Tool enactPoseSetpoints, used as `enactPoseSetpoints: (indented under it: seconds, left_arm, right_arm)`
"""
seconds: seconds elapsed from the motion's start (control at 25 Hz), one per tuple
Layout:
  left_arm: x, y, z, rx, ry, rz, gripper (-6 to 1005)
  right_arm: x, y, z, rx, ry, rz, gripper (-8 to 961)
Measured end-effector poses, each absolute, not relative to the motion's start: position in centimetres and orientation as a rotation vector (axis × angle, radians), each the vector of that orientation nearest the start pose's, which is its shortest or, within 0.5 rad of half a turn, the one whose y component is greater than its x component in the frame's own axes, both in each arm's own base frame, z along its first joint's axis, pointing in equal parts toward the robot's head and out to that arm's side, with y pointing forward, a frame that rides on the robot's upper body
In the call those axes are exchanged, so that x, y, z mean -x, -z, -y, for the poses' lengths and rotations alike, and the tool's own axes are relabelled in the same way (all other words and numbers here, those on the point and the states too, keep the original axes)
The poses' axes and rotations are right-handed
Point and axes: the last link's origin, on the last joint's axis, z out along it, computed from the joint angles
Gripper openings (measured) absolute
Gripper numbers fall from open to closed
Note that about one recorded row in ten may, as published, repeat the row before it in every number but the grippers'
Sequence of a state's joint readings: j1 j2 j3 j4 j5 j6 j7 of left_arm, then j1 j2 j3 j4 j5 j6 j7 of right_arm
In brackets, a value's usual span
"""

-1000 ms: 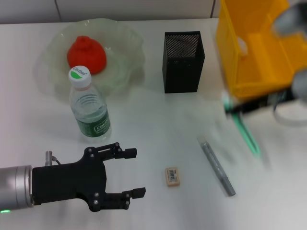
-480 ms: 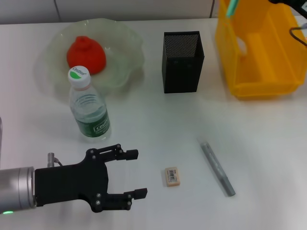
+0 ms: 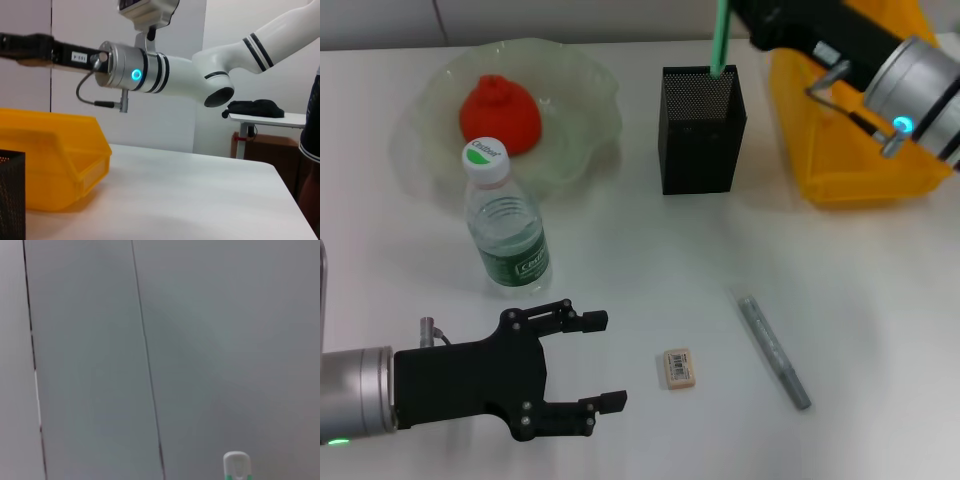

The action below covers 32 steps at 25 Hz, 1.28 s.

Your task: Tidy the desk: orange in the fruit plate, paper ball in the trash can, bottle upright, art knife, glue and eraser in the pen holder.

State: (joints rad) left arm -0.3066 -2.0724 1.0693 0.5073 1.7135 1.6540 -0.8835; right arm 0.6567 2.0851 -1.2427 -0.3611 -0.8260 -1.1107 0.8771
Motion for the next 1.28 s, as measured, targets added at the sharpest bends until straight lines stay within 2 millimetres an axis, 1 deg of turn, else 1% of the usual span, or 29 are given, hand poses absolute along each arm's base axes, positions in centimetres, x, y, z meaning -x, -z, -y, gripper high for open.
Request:
enactPoseSetpoints:
  seconds: [0.16,0.2,0.36,0.52,0.64,0.72,0.76,0.8,0.84,0.96,1.0,1.08,1.12,1.16,1.2,1.28]
  left_arm:
    - [28.7,4.8,-23.5,2.863,0.849,0.237,815]
    - [28.7,4.8,-23.5,2.863,0.849,0.237,815]
    - [28.7,4.8,-23.5,2.861,0.845,0.239,815]
    - [28.7,4.8,-23.5,2.861,0.847,0.238,815]
    - [28.7,4.7,-23.5,2.862,0.851,0.237,815]
    - [28.8,4.7,-23.4,2.860,0.850,0.241,815]
    - [28.9,4.6,-23.3,2.859,0.850,0.247,815]
    - [28.9,4.6,-23.3,2.859,0.850,0.247,815]
    - [29.0,4.5,-23.2,2.859,0.851,0.250,815]
    - [29.3,4.1,-22.9,2.857,0.857,0.258,815]
    - [29.3,4.1,-22.9,2.857,0.857,0.258,815]
    - [29.5,3.7,-22.6,2.857,0.858,0.262,815]
    - [29.5,3.7,-22.6,2.857,0.858,0.262,815]
    - [29.8,3.3,-22.5,2.854,0.857,0.268,815]
    - [29.9,3.3,-22.5,2.853,0.856,0.268,815]
    - [30.0,3.1,-22.5,2.851,0.853,0.270,815]
  right_arm:
    - [-20.3,3.9,-40.3,2.214,-0.978,-0.500,225]
    - [-20.3,3.9,-40.3,2.214,-0.978,-0.500,228]
    - [-20.4,5.0,-40.0,2.264,-0.939,-0.513,237]
    - [-20.8,5.3,-39.6,2.278,-0.925,-0.526,246]
    - [-21.1,5.2,-38.9,2.311,-0.925,-0.533,391]
    - [-20.8,4.6,-38.4,2.349,-0.938,-0.542,487]
    - [-20.3,3.6,-37.6,2.406,-0.931,-0.570,507]
    - [-20.3,3.6,-37.6,2.406,-0.931,-0.570,527]
    - [-19.9,2.9,-37.2,2.444,-0.906,-0.586,548]
    - [-18.4,1.4,-35.7,2.571,-0.692,-0.632,608]
    - [-17.9,1.0,-35.3,2.611,-0.589,-0.629,628]
    - [-16.6,0.3,-34.6,2.704,-0.315,-0.614,669]
    - [-16.2,0.2,-34.3,2.747,-0.186,-0.616,689]
    - [-15.5,0.1,-33.7,2.822,0.048,-0.605,709]
    - [-15.5,0.1,-33.7,2.822,0.048,-0.605,735]
    - [-14.7,0.5,-33.2,2.899,0.247,-0.537,787]
